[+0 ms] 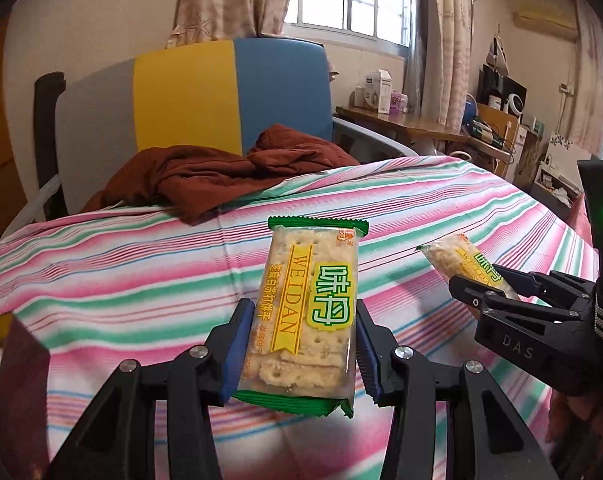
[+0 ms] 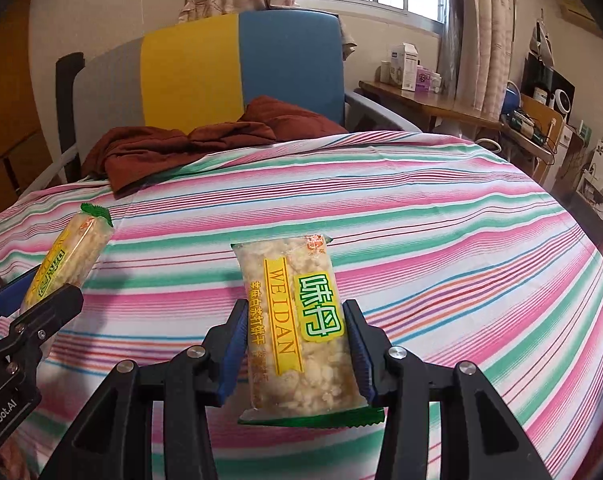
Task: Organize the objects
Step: 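Carry both WEIDAN snack packs over the gold tray with both tools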
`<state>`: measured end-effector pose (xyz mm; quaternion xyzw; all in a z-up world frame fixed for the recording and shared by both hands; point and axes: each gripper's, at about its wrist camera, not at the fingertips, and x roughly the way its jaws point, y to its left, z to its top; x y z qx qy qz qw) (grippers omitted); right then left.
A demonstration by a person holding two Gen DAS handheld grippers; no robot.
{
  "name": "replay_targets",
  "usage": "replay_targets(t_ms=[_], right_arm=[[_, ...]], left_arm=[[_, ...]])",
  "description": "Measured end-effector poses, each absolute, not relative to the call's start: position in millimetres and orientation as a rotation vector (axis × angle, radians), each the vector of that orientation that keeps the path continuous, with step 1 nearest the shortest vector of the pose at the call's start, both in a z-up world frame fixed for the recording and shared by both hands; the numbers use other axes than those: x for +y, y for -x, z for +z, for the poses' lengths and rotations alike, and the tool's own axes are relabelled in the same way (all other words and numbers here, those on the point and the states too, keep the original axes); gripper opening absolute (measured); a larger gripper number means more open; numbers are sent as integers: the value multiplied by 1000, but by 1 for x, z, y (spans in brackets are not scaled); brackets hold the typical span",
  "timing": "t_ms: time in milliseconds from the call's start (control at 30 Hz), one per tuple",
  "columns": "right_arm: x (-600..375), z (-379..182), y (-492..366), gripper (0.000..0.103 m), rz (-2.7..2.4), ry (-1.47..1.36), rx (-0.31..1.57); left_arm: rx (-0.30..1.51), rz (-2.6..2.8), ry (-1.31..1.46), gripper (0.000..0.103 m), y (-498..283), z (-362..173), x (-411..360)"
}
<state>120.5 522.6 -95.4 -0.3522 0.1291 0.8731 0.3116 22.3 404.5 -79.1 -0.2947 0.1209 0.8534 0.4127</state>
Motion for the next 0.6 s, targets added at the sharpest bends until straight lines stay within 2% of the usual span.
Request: replay_targets(t_ms=[600], right_arm=[[428, -64, -139, 46, 2477, 965, 329]], left_arm=[[202, 2163, 749, 48, -64, -44, 308]])
